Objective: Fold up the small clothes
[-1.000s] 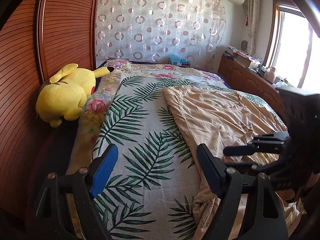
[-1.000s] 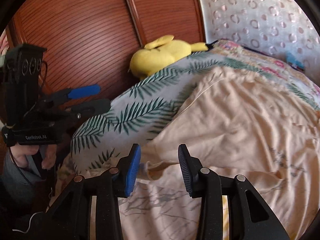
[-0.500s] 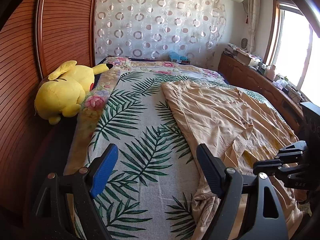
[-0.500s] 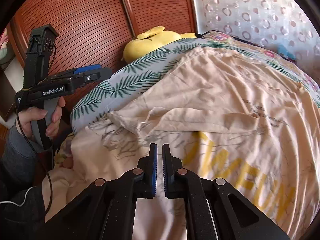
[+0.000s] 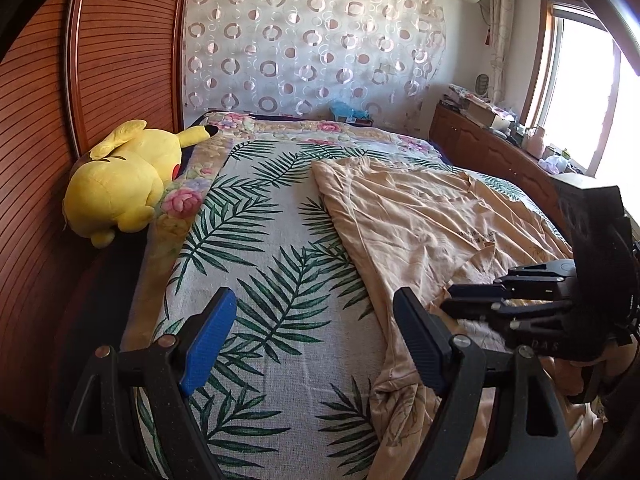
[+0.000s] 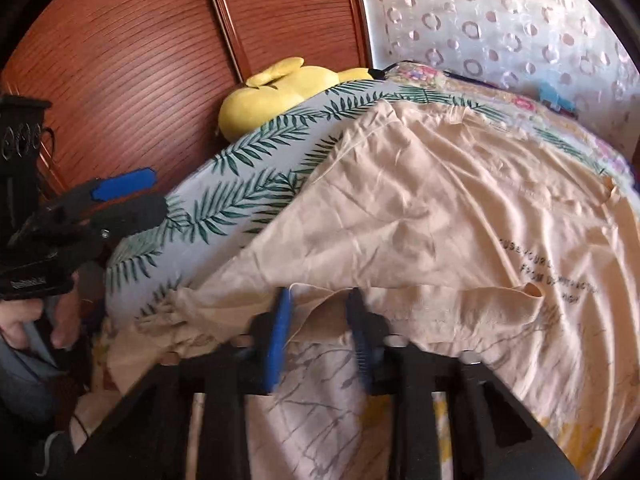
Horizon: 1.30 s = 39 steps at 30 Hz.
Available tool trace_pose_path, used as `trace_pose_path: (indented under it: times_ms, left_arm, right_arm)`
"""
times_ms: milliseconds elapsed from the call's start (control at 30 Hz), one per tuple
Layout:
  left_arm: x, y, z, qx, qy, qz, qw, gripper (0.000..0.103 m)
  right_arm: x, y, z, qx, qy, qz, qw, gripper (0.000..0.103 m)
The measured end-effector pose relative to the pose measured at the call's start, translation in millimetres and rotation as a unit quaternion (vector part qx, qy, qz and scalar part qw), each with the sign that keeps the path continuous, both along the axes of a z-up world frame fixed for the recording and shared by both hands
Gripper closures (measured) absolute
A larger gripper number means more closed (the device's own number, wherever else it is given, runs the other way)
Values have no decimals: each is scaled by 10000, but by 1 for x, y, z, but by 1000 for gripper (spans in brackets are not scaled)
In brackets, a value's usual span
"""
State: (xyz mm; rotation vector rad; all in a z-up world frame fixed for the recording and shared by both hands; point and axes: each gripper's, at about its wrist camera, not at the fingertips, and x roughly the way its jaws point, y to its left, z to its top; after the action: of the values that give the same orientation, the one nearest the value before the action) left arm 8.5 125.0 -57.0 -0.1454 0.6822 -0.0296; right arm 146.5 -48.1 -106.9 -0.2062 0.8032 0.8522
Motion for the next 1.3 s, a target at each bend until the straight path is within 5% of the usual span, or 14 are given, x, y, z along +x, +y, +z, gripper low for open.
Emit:
trace_pose_path:
  times_ms: [33,567,733,1133,1200,1233,1300]
  left_arm:
    - [0,0,-1,-11,9,0,10000,22]
    - [0,-4,-4,-22,35,-40,10000,22]
    - [0,-6,-3,-9,38,-46,10000,22]
    - [-1,-5,-3,-47,64,-46,10000,22]
    - [-2,-3,-5,-58,80,-39,9999,22]
    - [-2,-2,-6,-65,83,-35,9999,22]
    - [-2,-1,-7,-87,86,-25,9999,22]
  right_arm:
    - [-1,1,-1,9,28,38,10000,102]
    - [-59,-69,6,177,-72,-304,9994,101]
    - [-53,-67,21,356,-243,-390,9983,76]
    - [-32,-7,16,242,97,136,9996,74]
    - [-29,-3,9,84,115,125,9998,77]
    - [-27,-3,7,82,168,138,9997,89]
    - [-23,-4,5,161,317,207,9992,96]
